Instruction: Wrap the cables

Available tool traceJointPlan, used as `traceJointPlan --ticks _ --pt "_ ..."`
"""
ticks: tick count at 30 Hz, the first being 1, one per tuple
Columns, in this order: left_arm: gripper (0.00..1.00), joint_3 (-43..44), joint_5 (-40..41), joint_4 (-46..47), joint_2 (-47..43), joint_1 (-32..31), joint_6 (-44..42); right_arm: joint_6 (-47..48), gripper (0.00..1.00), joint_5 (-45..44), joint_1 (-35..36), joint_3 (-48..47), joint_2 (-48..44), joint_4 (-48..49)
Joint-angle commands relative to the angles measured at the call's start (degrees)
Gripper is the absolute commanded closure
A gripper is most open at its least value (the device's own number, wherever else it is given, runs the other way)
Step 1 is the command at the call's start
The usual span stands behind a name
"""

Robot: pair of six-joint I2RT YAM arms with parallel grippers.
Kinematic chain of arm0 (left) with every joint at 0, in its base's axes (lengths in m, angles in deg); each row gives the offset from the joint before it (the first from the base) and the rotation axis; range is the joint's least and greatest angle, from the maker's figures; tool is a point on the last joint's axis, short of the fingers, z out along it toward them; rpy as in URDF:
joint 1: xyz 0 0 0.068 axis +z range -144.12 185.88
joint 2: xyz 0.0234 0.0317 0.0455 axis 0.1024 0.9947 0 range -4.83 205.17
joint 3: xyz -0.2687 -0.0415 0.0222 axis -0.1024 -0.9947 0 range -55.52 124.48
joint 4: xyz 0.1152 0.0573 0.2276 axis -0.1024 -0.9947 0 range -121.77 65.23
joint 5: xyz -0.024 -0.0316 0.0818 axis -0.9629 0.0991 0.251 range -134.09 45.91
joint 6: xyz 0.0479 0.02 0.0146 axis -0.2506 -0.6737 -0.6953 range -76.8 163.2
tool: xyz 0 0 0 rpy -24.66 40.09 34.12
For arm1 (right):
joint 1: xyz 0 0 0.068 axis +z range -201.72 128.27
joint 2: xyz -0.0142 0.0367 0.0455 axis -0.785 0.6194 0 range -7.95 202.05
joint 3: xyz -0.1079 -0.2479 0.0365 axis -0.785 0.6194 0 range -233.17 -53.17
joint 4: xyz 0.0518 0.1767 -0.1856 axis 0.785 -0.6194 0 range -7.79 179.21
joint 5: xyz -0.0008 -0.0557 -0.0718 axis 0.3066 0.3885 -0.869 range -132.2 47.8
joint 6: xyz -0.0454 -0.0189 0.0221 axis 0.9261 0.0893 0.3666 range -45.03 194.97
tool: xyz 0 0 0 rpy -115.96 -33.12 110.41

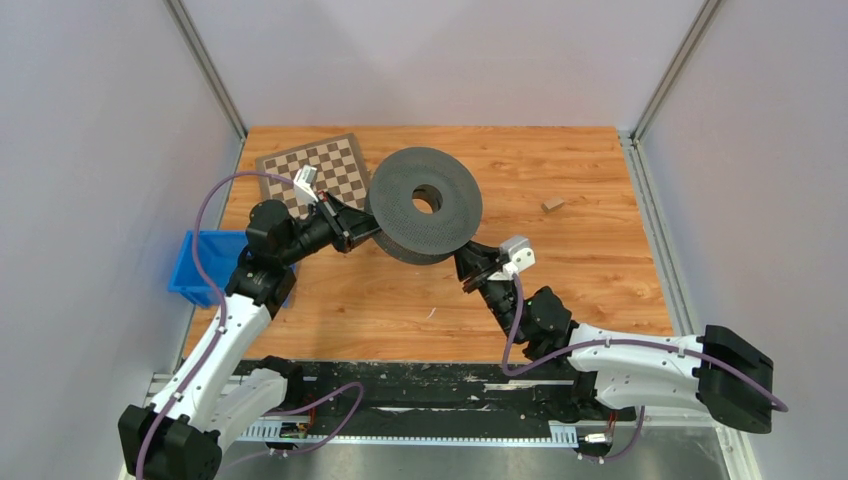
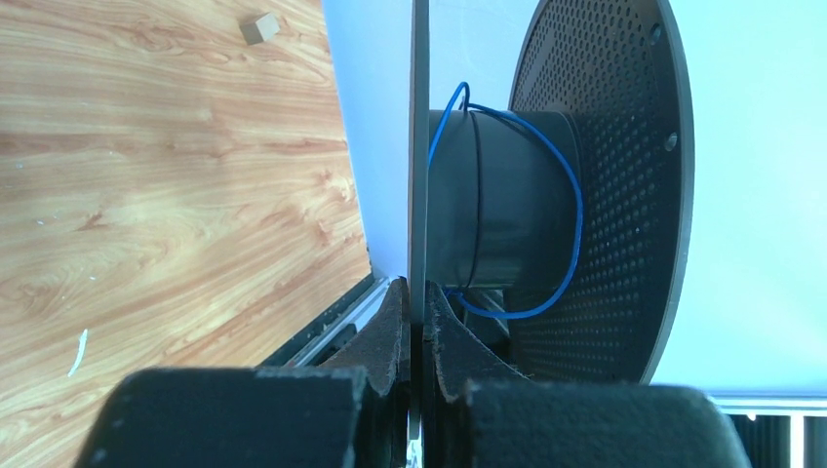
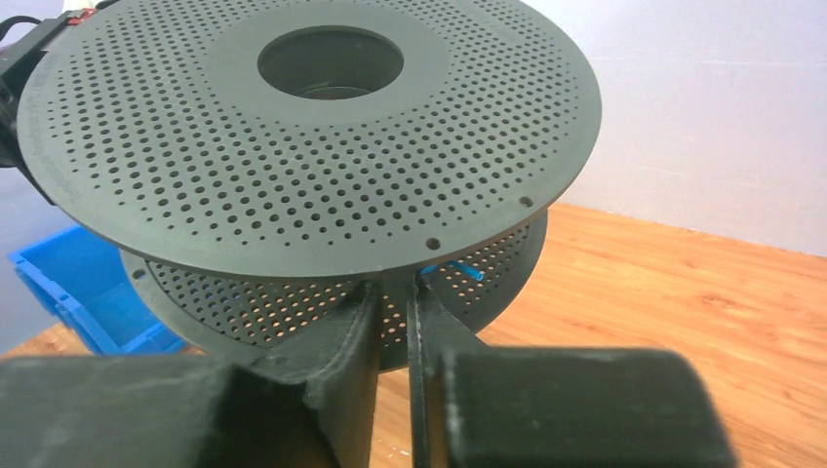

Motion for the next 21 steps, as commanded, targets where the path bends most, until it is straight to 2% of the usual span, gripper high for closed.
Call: traceJointPlan --ticks 1,3,4,13,16,21 --pt "1.00 0.69 -1.42 6.58 -2.17 -0.15 1.08 2.04 0.89 -1.78 -0.67 0.55 -0.71 4.64" --pt "1.00 0.53 -1.40 6.61 -2.31 -0.16 1.17 2.70 0.99 -0.97 -0.72 1.02 -0.75 5.29" --pt "1.00 0.58 -1.38 6.62 -2.46 -0.14 1.17 3.05 1.00 0.31 -0.76 1.46 -0.96 5.72" --pt "1.00 1.11 -1.83 6.58 -2.68 -0.17 2.68 13.68 1.00 13.62 -1.08 8.49 -5.18 10.67" --pt "1.00 0.93 -1.87 7.00 -2.64 -0.16 3.04 13.71 1.00 12.57 -1.15 6.74 -6.86 6.42" --pt "1.00 0.73 -1.99 7.82 -2.51 -0.14 3.68 11.55 1.00 11.60 -1.85 7.99 -8.01 6.04"
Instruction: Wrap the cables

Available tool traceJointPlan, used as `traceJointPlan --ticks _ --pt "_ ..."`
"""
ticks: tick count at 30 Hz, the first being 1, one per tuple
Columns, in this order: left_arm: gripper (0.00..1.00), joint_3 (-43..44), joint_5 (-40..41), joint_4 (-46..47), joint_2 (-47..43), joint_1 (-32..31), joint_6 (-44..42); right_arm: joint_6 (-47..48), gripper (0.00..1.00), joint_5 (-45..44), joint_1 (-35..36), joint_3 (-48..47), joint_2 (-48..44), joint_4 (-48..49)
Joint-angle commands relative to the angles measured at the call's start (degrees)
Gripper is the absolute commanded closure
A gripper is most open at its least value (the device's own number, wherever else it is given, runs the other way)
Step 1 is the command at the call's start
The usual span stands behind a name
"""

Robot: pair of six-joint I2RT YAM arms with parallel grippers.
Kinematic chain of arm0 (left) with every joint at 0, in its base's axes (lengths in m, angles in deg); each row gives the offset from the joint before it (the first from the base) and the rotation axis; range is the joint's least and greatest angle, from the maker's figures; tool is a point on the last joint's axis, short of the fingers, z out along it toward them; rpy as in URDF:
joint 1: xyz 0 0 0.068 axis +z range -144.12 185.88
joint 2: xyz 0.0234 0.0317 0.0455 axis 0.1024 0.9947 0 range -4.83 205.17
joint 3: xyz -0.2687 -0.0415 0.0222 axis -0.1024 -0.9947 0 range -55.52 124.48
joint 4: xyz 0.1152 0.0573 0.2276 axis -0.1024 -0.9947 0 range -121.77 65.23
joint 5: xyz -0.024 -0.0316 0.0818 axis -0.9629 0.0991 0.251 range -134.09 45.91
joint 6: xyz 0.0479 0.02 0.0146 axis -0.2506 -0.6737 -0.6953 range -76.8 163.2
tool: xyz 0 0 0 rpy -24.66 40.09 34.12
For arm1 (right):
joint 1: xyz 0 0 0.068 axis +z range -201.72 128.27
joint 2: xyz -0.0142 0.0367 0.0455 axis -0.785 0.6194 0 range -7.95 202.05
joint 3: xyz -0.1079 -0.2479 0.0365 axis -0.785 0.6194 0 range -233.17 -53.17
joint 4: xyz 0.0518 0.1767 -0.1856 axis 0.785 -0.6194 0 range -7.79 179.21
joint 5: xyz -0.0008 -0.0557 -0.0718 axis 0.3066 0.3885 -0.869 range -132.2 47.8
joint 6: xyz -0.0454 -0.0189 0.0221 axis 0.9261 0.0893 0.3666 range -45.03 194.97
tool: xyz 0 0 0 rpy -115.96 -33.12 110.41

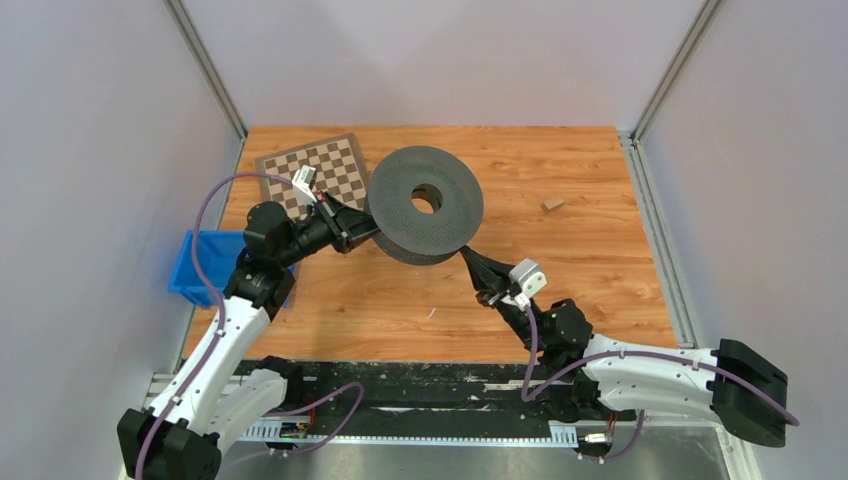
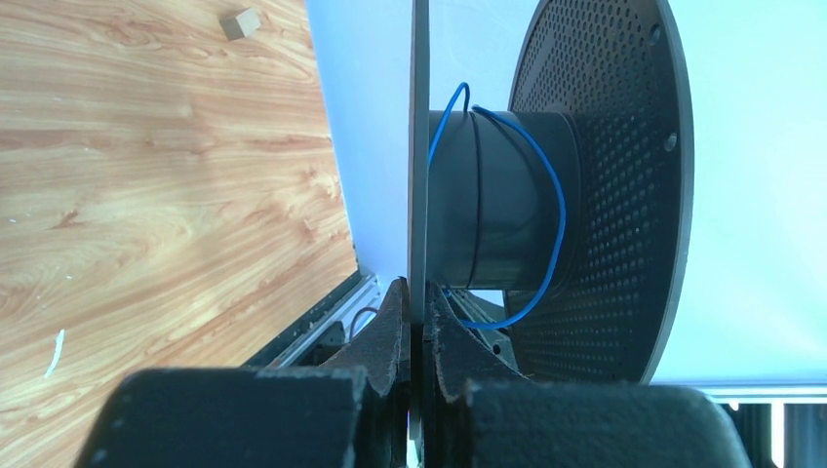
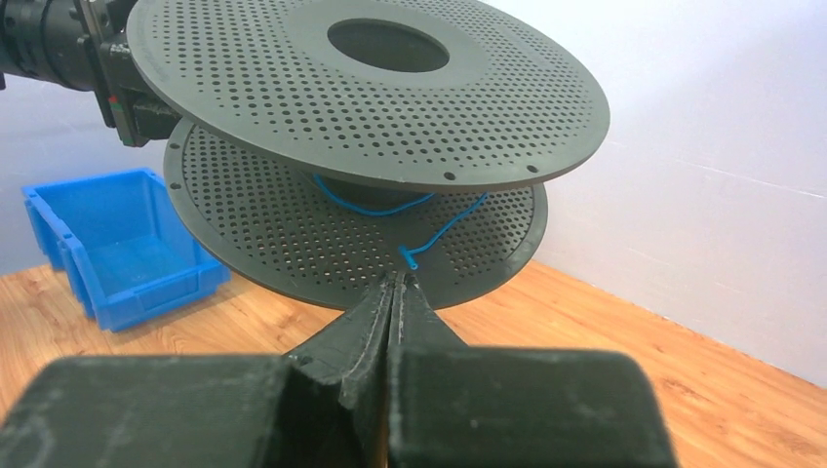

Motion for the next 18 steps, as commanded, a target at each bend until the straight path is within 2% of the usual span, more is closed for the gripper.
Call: traceJointPlan --ticks 1,4,6,12,18 --pt "1.00 0.92 -1.19 7.14 -1.60 -0.16 2.09 -0.41 1.00 0.76 -1.01 -0.12 -0.71 0.32" --pt "1.00 0.97 -1.55 7.51 -1.51 -0.10 2.43 -0.40 0.85 0.75 -1.22 0.24 -0.49 1.18" --pt "1.00 1.00 -1.69 7.60 -1.37 -0.16 2.55 -0.02 0.80 1.33 -1.36 0.37 -0.82 1.76" --pt "1.00 1.18 -1.84 7.64 -1.29 -0.10 2.67 1.27 0.73 4.12 -1.71 -0.56 -0.90 1.48" --pt "1.00 1.02 -1.83 7.60 -1.41 -0.15 2.67 1.50 0.74 4.34 -1.71 -1.28 -0.38 2.41"
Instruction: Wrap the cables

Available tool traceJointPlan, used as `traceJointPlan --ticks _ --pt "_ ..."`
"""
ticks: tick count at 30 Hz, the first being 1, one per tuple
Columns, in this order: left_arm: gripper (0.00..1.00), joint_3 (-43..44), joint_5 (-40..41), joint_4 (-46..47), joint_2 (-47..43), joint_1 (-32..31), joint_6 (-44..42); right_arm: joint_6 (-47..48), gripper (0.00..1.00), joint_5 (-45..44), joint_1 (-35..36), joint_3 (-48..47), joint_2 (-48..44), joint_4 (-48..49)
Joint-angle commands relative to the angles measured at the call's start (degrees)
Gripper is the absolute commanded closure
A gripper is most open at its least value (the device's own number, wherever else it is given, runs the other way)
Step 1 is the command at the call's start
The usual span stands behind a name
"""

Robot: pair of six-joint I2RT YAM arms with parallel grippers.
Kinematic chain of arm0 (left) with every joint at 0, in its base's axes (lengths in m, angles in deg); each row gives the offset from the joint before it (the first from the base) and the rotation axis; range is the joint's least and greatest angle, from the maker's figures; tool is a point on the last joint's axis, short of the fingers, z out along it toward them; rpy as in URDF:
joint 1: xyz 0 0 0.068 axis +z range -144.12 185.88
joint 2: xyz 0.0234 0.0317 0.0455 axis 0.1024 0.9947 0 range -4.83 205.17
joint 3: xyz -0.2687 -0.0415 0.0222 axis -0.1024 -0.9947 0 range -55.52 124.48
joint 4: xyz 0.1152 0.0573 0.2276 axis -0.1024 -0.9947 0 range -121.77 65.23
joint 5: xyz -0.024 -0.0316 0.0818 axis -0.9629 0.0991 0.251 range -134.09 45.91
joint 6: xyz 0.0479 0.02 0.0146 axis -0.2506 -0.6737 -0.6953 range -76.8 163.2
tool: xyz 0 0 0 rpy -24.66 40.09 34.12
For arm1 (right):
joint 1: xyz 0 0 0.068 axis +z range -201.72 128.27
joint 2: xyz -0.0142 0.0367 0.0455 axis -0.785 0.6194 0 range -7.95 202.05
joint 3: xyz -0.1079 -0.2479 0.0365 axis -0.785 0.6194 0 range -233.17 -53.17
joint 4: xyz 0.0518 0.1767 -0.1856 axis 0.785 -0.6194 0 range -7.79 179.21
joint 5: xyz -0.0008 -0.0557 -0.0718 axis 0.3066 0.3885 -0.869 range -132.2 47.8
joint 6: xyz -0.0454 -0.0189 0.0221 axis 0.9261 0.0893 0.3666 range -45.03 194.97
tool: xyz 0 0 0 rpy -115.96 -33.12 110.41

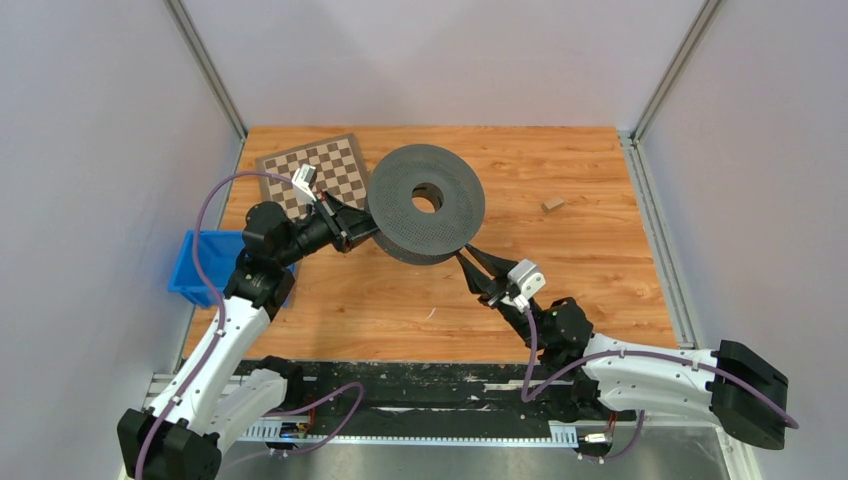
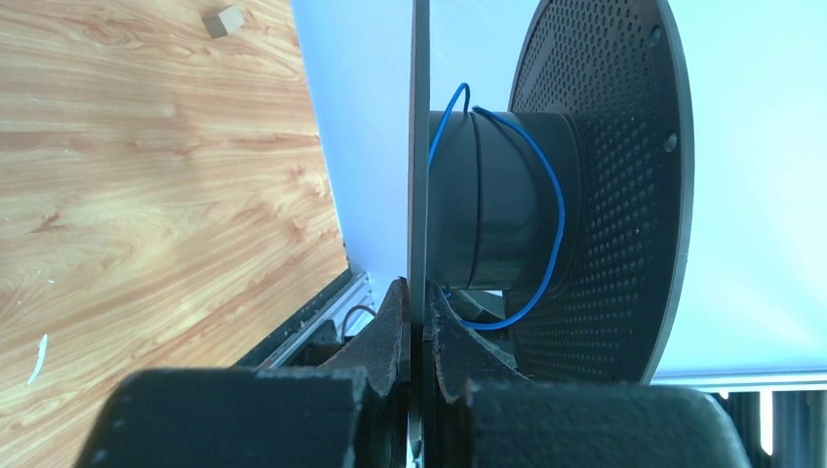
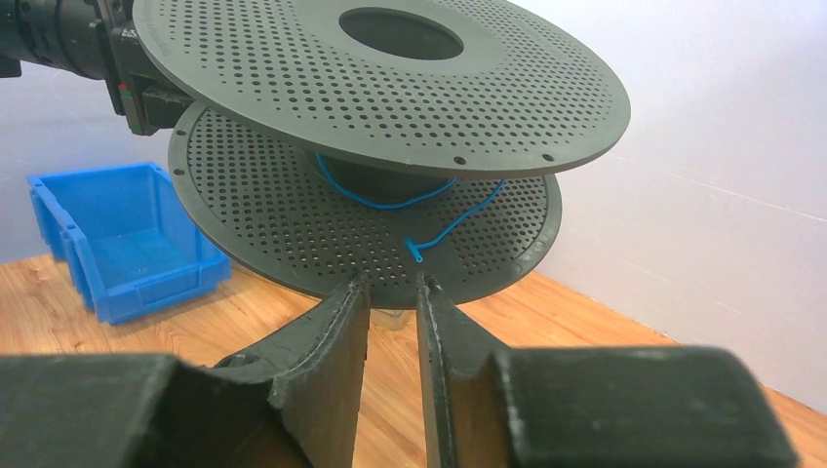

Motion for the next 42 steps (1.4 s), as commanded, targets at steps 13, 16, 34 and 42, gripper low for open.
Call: traceJointPlan --ticks 13,16,34,42 --pt "1.00 0.84 -0.95 5.82 -1.31 -0.17 1.51 0.02 0.73 -2.03 -0.24 -2.61 0.78 5.60" --pt "1.00 0.79 -0.94 6.02 -1.14 -0.12 1.45 -0.63 0.73 -1.93 -0.24 -2.74 0.94 5.62" --pt "1.00 0.15 -1.13 6.92 -1.35 -0.16 1.97 -1.27 0.86 -2.14 -0.47 -5.38 6.65 8.87" --pt "1.00 0.16 -1.24 7.34 -1.56 -0.15 2.15 -2.70 0.77 -3.20 -0.46 -4.76 7.33 8.80"
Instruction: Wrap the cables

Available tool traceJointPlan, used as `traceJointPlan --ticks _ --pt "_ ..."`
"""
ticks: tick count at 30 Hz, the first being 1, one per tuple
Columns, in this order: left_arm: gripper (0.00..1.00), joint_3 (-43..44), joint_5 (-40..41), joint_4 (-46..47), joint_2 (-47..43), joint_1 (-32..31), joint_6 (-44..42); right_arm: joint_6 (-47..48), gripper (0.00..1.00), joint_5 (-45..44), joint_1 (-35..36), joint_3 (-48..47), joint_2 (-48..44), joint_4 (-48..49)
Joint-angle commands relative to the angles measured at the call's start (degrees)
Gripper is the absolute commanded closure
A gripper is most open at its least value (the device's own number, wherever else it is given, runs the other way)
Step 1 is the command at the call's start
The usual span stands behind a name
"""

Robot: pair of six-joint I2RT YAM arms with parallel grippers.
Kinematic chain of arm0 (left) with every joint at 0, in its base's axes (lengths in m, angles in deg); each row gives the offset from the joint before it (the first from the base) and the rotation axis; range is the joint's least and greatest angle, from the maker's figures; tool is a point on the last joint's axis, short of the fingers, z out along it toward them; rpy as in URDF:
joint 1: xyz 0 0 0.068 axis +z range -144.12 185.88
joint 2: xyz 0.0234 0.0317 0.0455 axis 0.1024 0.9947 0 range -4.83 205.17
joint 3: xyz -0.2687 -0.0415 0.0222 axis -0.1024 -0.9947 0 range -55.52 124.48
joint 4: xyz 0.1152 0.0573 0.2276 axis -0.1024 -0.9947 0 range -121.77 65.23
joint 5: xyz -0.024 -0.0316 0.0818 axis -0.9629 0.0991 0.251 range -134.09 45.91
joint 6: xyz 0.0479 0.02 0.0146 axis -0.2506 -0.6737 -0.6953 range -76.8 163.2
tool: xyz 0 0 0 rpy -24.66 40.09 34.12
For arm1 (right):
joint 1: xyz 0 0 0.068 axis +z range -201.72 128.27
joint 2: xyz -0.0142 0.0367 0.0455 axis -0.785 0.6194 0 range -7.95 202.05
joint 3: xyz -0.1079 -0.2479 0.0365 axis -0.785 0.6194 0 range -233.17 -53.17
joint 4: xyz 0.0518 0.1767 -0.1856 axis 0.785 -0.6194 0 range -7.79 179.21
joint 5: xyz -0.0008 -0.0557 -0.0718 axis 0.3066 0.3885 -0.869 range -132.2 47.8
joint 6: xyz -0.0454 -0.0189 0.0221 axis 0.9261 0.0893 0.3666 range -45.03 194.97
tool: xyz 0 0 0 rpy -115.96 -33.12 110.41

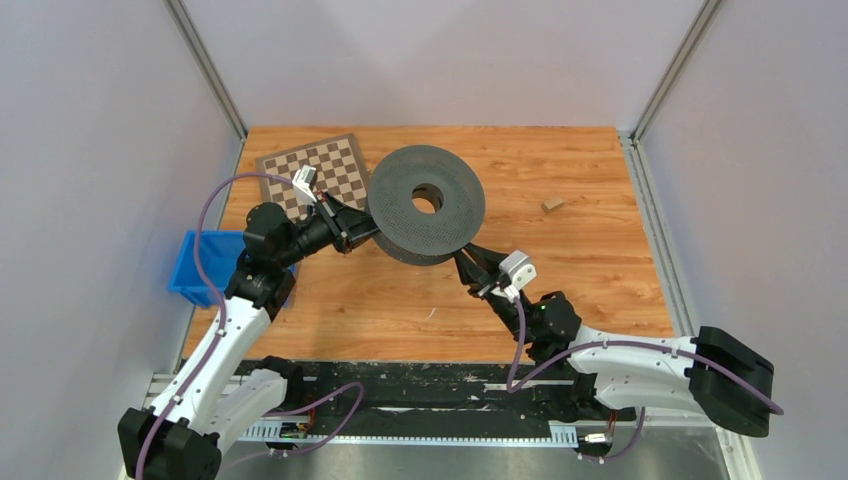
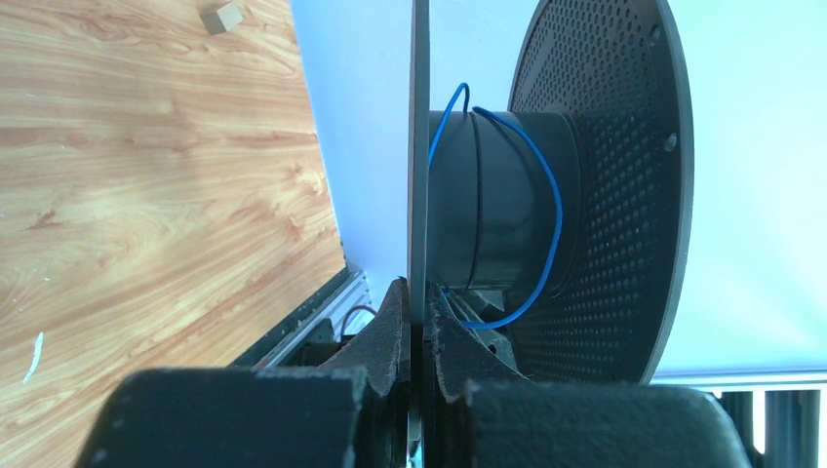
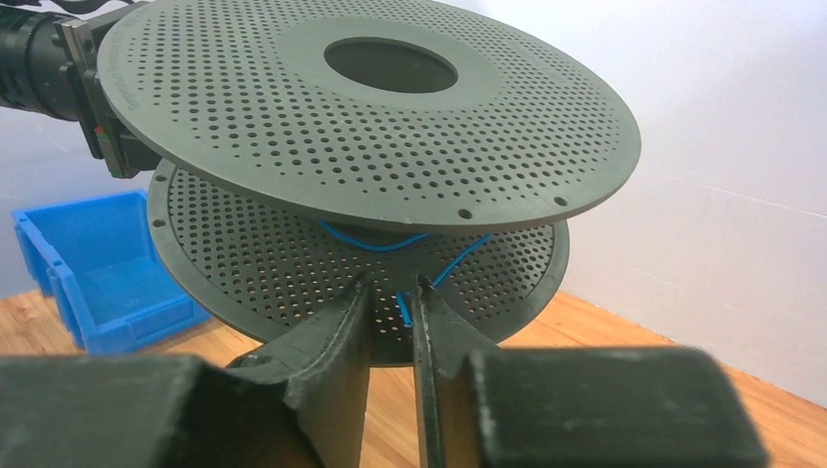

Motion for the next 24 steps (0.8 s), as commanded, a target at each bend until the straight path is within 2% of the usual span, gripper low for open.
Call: traceJointPlan --ticks 1,8,14,16,19,24 --pt "1.00 0.94 -1.04 6.45 -1.60 -0.16 1.54 -2.13 0.80 -1.61 -0.24 -0.94 -0.63 2.68" --pt "1.00 0.96 -1.09 6.42 -1.60 -0.10 1.56 -1.58 1.00 -1.16 -0.80 -0.27 -1.05 3.14" --pt "1.00 1.31 0.13 3.89 -1.61 -0.15 -1.28 0.24 1.00 1.13 -1.10 -1.35 -2.74 1.56" --pt "1.00 1.05 1.14 2.40 -1.68 -0.12 -3.12 -0.73 1.00 4.45 -1.17 -1.97 -2.91 0.12" --pt "1.00 -0.58 1.43 6.71 -1.40 -0.14 -0.72 -4.85 1.00 8.89 -0.93 -2.54 -1.70 -0.46" --pt "1.00 -0.87 1.09 8.69 0.13 -0.23 0.61 -6.21 1.00 6.62 2.62 -4.28 2.89 1.80"
